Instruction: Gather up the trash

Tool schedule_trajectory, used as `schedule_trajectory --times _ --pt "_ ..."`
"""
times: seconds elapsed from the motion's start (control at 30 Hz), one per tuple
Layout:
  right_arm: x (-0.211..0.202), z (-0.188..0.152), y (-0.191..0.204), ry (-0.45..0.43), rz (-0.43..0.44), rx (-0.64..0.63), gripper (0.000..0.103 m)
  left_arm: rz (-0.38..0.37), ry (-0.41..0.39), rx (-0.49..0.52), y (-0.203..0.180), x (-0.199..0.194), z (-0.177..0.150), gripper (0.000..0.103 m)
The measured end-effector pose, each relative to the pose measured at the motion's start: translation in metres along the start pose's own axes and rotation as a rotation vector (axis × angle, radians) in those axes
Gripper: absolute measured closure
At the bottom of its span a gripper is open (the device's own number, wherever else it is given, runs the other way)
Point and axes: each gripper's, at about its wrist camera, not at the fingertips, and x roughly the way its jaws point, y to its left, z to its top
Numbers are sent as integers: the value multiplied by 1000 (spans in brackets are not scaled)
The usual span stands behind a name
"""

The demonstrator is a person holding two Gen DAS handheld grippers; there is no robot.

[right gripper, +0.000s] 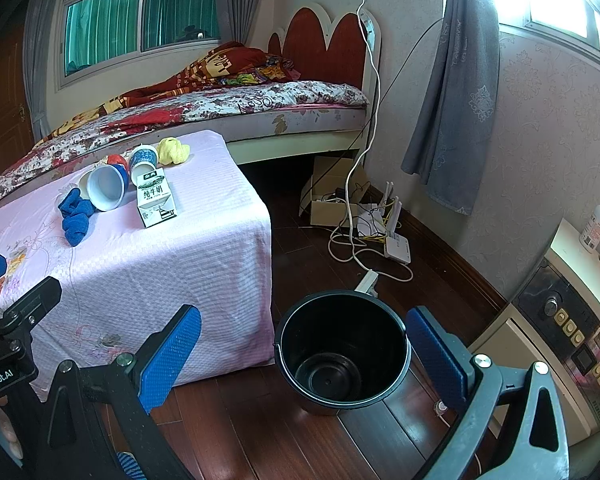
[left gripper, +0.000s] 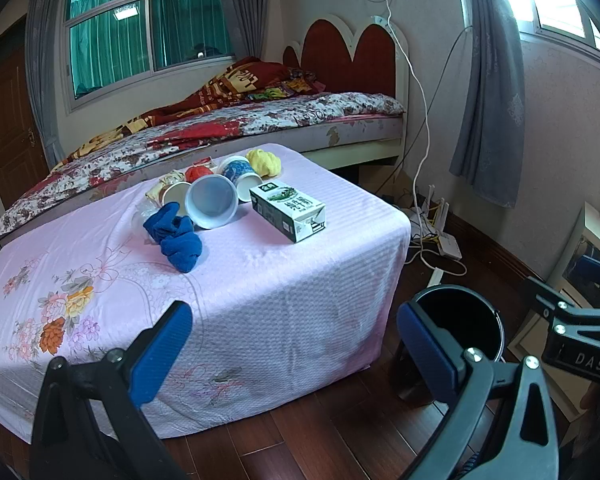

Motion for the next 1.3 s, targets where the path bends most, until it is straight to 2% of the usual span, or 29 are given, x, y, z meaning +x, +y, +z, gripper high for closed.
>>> schedule_trajectory --times 0.53,0.73,0.9,1.03,1.13,1.3 --pt "3 3 0 5 0 -11 0 7 3 1 0 2 -2 1" --pt "15 6 8 22 76 -30 0 40 8 -7 17 11 2 1" --pt "21 21 37 3 152 -101 0 83 17 -35 48 26 10 1" --pt "52 35 70 88 168 -225 0 134 8 -63 75 37 15 1" --pt "77 50 91 119 227 -272 0 133 -6 -115 100 47 19 1" --pt "117 79 136 93 274 -360 0 128 36 -153 123 82 25 1"
